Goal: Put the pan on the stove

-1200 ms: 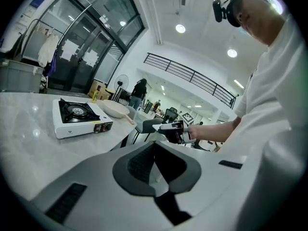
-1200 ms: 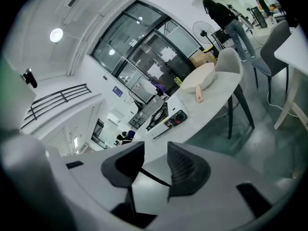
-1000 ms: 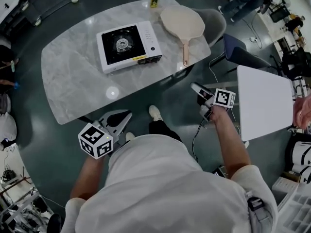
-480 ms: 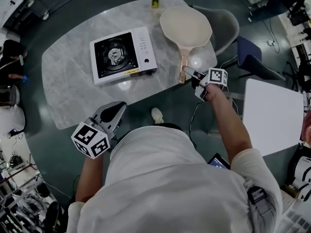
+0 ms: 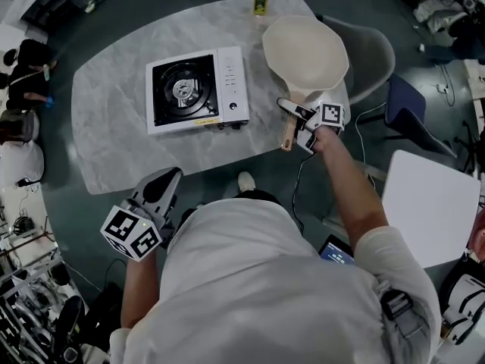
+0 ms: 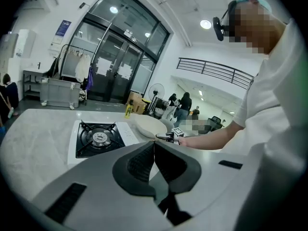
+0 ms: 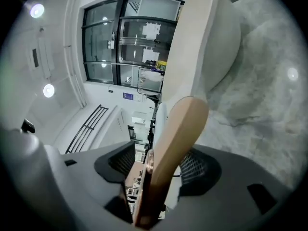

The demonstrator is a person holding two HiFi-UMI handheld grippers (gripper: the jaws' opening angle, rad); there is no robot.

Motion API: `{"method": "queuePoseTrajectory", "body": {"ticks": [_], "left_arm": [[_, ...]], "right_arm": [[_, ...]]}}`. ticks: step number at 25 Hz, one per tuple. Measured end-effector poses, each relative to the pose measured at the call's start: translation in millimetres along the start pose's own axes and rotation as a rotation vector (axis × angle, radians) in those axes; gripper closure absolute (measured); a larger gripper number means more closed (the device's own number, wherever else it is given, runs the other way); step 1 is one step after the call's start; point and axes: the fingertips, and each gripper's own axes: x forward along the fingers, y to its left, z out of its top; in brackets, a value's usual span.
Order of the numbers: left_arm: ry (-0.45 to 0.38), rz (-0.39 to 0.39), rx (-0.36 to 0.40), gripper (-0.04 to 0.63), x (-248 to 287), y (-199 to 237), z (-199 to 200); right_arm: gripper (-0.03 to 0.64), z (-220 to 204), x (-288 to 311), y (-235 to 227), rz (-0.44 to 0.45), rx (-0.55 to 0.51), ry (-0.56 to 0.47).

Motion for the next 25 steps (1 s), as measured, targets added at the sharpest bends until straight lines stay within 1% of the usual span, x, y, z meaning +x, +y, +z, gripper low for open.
{"method": "queuePoseTrajectory", "body": {"ticks": [2, 4, 5, 6, 9, 12, 14, 22, 25], "left_arm": [[-0.010, 0.022, -0.009, 0.577, -0.6, 5.4, 3.0], [-0.021, 0.036, -0.012, 0.577, -0.6, 7.5, 7.8], [-0.025, 0.040, -0.012, 0.577, -0.7, 7.7, 10.0], [-0.027, 0.044, -0.011, 0.577, -0.8, 7.8, 11.6], [-0.025, 0.052, -0.012, 0.577, -0.5, 9.4, 13.0], [-0.016, 0.055, -0.013, 0.577, 1.0, 10.7, 12.2], [-0.012, 0.051, -0.012, 0.577, 2.0, 9.9, 12.0], [-0.012, 0.036, -0.001, 0.577, 2.9, 9.9, 10.1], [-0.016, 0.038, 0.001, 0.577, -1.6, 12.4, 9.8]], "right_arm": [[0.368, 2.8, 5.8, 0.5, 0.029, 0.017, 0.002], [0.418, 4.7, 8.0, -1.1, 0.036, 0.041, 0.003], [0.481, 5.0, 8.0, -2.8, 0.035, 0.049, 0.004], [0.502, 4.9, 7.8, -3.9, 0.033, 0.056, 0.003], [0.529, 3.9, 6.9, -3.9, 0.033, 0.099, -0.018], [0.546, 4.3, 6.2, -4.4, 0.020, 0.124, -0.034], [0.554, 3.8, 5.9, -4.0, 0.005, 0.123, -0.031], [0.548, -2.5, 6.5, 2.0, -0.039, 0.055, 0.010], [0.543, -6.9, 5.2, 7.4, -0.041, 0.029, 0.019]]}}
